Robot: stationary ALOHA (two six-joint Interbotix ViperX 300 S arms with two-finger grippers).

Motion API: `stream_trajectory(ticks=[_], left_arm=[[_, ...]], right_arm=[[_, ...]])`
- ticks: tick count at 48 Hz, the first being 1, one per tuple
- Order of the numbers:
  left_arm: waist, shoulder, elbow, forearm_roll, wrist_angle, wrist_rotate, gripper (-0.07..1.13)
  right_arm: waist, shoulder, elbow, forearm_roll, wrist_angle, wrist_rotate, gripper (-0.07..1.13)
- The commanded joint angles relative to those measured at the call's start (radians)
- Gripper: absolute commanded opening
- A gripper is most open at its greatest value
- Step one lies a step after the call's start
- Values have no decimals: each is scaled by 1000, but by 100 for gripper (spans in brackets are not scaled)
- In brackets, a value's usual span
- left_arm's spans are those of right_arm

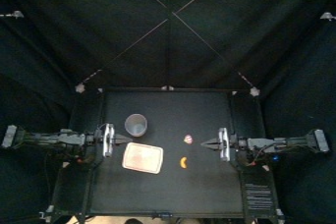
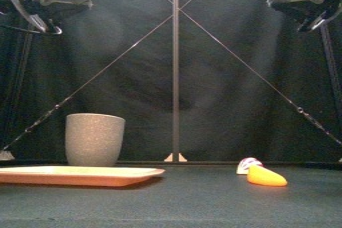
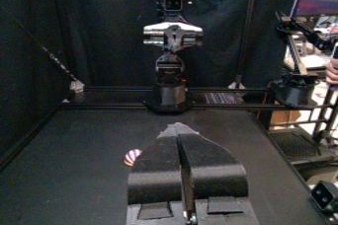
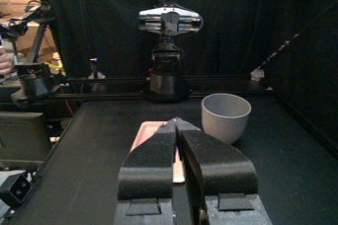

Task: Pick the onion then place it on the pink plate
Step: Pick the onion

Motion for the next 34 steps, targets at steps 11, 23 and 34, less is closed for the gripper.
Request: stream_trajectory(ticks=[11,23,34], left_arm=[[17,9,-38,-2,117,0,7],[28,9,-34,-2,127,2,7],[28,9,-26,-3,130,2,7]], right_arm=[[-106,126,-63,163,110,44,31],[-186,275,-118,296,187,46,93],[-238,440,-160,377,253,49,105]])
